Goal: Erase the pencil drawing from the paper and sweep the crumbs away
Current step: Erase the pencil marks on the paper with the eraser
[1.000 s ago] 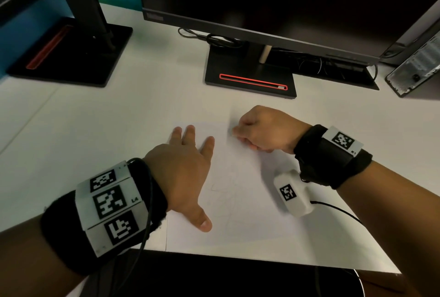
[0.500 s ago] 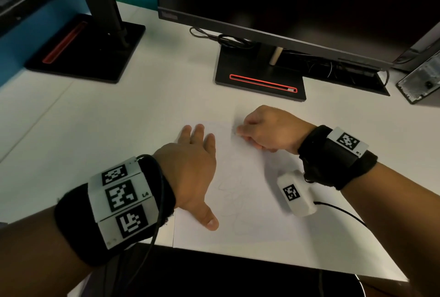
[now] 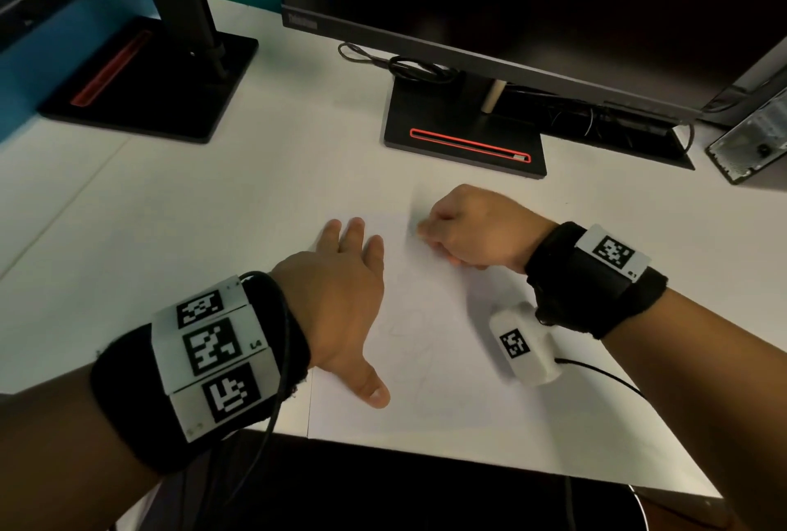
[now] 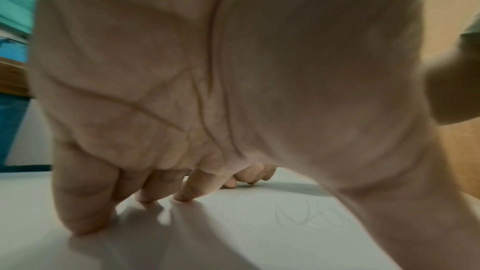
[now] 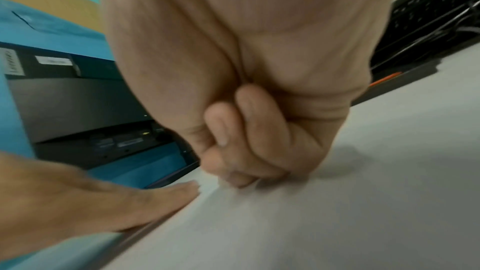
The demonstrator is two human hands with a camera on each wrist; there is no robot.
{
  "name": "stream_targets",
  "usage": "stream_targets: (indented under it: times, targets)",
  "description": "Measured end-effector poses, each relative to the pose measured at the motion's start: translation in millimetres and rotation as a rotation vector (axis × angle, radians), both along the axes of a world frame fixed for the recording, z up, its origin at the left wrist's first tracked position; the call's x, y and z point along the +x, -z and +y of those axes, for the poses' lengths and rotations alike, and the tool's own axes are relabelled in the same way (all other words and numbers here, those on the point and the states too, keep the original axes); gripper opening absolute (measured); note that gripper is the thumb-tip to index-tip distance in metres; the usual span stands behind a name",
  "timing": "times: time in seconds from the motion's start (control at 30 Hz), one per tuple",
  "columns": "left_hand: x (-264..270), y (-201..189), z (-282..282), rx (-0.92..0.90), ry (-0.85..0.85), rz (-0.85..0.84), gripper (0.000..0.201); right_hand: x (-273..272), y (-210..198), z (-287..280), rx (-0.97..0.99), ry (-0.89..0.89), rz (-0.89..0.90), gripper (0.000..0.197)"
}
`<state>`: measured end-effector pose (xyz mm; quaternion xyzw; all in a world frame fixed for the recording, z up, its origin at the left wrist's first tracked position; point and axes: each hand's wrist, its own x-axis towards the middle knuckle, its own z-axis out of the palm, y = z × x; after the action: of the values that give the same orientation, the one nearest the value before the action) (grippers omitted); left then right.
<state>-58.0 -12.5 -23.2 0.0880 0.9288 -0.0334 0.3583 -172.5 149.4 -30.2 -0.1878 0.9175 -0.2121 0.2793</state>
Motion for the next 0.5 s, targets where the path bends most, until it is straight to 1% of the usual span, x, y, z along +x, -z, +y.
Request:
stream_targets:
  times: [0.07, 0.1, 0.17, 0.2, 0.23, 0.3, 0.33, 0.37, 0.43, 0.47, 0.5]
  targets:
    - [-0.1, -0.9, 0.4, -0.004, -0.001, 0.002, 0.157, 6.4, 0.1, -3.1, 0.009, -0.060, -0.090, 0.042]
    - [-0.6, -1.2, 0.4, -0.007, 0.000, 0.001, 0.157, 6.3, -0.3, -2.7, 0.004, -0.046, -0.104, 0.041]
    - [0.3, -0.6, -0.4, -0.020, 0.010, 0.006, 0.157, 1.1, 0.2, -0.4, -0.001, 0.015, -0.022, 0.043]
    - [0.6, 0.0, -1.0, -0.032, 0.024, 0.020, 0.158, 1.1, 0.1, -0.1, -0.001, 0.024, 0.016, 0.043]
    - [0.7, 0.7, -2.1, -0.046, 0.036, 0.035, 0.158, 3.4, 0.1, -1.5, 0.004, 0.000, 0.010, 0.044]
    - [1.0, 1.1, -3.9, -0.059, 0.039, 0.042, 0.158, 12.1, 1.4, -7.0, 0.012, -0.080, -0.089, 0.043]
    - [1.1, 1.1, -4.1, -0.059, 0.039, 0.039, 0.158, 14.2, 1.4, -8.3, 0.003, -0.075, -0.124, 0.040]
    - [0.9, 1.0, -3.6, -0.057, 0.039, 0.040, 0.158, 11.6, 1.2, -7.6, -0.001, -0.043, -0.113, 0.040]
    - [1.8, 1.8, -4.1, -0.052, 0.038, 0.044, 0.158, 5.0, 0.2, -6.5, 0.000, 0.024, -0.014, 0.043]
    - [2.4, 2.2, -5.0, -0.050, 0.036, 0.049, 0.158, 5.7, -0.3, -7.3, 0.008, 0.016, 0.011, 0.044]
    - [3.0, 2.7, -6.3, -0.046, 0.034, 0.055, 0.158, 9.1, -0.6, -9.7, 0.021, -0.025, -0.004, 0.045]
